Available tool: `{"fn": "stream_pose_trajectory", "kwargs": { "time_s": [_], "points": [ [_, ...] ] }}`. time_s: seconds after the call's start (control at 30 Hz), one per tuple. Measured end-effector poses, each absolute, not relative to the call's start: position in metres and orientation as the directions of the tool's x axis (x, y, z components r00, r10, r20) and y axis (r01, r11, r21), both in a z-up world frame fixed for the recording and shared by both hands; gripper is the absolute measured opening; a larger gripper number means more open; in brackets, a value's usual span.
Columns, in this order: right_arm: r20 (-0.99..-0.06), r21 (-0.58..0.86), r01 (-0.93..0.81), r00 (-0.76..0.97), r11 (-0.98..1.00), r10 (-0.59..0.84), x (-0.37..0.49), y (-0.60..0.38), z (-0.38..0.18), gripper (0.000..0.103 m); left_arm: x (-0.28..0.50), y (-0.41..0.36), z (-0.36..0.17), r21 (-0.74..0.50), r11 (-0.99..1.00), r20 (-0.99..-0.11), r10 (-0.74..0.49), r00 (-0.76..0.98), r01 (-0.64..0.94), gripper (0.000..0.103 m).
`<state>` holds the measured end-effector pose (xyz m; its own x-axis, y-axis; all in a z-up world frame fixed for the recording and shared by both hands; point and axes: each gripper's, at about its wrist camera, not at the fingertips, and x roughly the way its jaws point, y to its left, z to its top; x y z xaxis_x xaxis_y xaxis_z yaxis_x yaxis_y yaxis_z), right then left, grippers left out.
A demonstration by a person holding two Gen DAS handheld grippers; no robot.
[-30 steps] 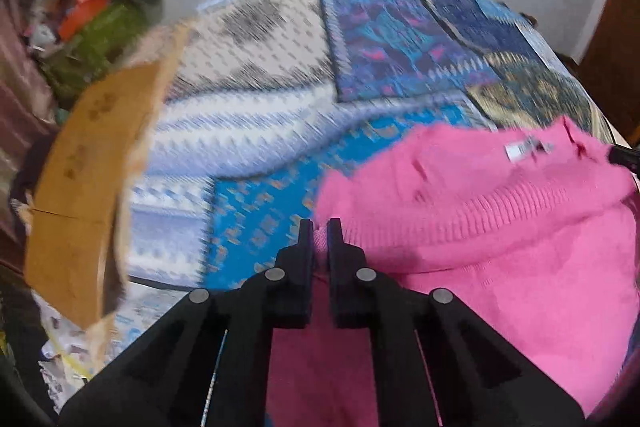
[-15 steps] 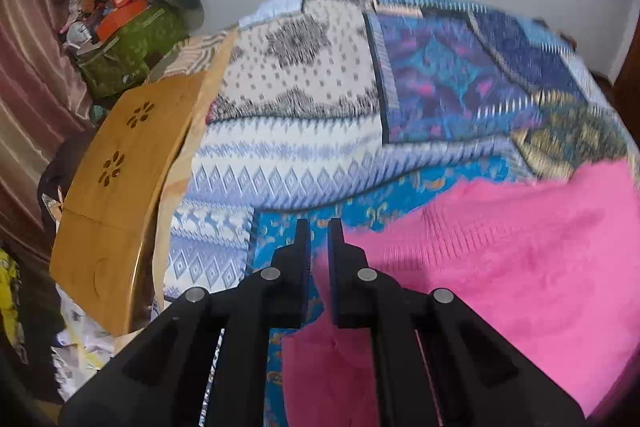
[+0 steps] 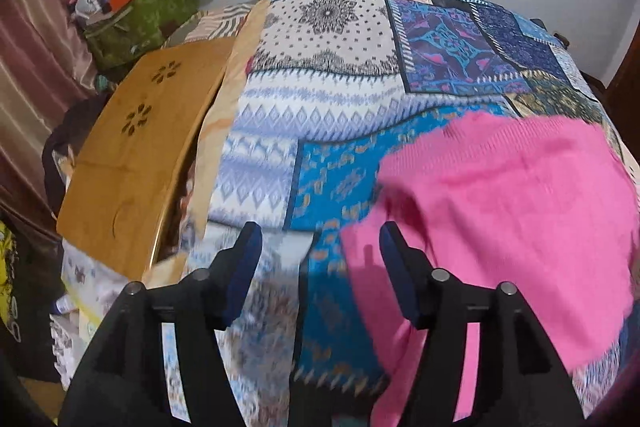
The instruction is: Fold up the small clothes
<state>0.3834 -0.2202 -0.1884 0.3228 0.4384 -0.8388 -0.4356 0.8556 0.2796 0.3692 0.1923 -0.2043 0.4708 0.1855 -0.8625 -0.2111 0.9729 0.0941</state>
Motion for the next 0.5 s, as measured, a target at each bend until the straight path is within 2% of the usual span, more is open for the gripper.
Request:
{"fn": "stream_pose_trajectory", "kwargs": {
  "time_s": [0.13, 0.2, 0.27, 0.3, 0.37, 0.4, 0.43, 0.5],
  "points": [
    [-0.856, 0.319, -0.429, 0.252, 0.845, 0.451, 0.358, -0.217, -0.211, 0.057, 0.347, 0.190, -0.206, 0.092, 0.975, -0.870, 0.177, 0.461, -0.202, 0.064],
    [-0.846, 0.317, -0.439, 0.270, 0.840, 0.460, 0.346, -0.213, -0.217, 0.056, 0.339, 0.189, -0.208, 0.081, 0.976, -0.874, 0.167, 0.456, -0.201, 0.064],
    [-0.847, 0.270, -0.464, 0.301, 0.843, 0.437, 0.336, -0.204, -0.219, 0.049, 0.333, 0.188, -0.209, 0.067, 0.977, -0.879, 0.153, 0.452, -0.201, 0.065],
    [-0.848, 0.260, -0.476, 0.303, 0.840, 0.434, 0.335, -0.202, -0.219, 0.040, 0.331, 0.187, -0.210, 0.063, 0.978, -0.880, 0.149, 0.450, -0.200, 0.065],
    [-0.847, 0.249, -0.490, 0.309, 0.836, 0.433, 0.333, -0.198, -0.219, 0.030, 0.329, 0.185, -0.210, 0.063, 0.978, -0.881, 0.148, 0.450, -0.200, 0.065],
    [-0.846, 0.251, -0.493, 0.306, 0.833, 0.436, 0.333, -0.199, -0.219, 0.018, 0.329, 0.183, -0.210, 0.069, 0.977, -0.880, 0.154, 0.449, -0.200, 0.065],
    [-0.845, 0.252, -0.494, 0.306, 0.832, 0.438, 0.334, -0.199, -0.218, 0.011, 0.329, 0.181, -0.210, 0.075, 0.977, -0.879, 0.158, 0.450, -0.198, 0.065],
    [-0.842, 0.254, -0.494, 0.311, 0.831, 0.442, 0.335, -0.203, -0.217, 0.010, 0.331, 0.178, -0.207, 0.078, 0.978, -0.876, 0.159, 0.456, -0.192, 0.065]
  ]
}}
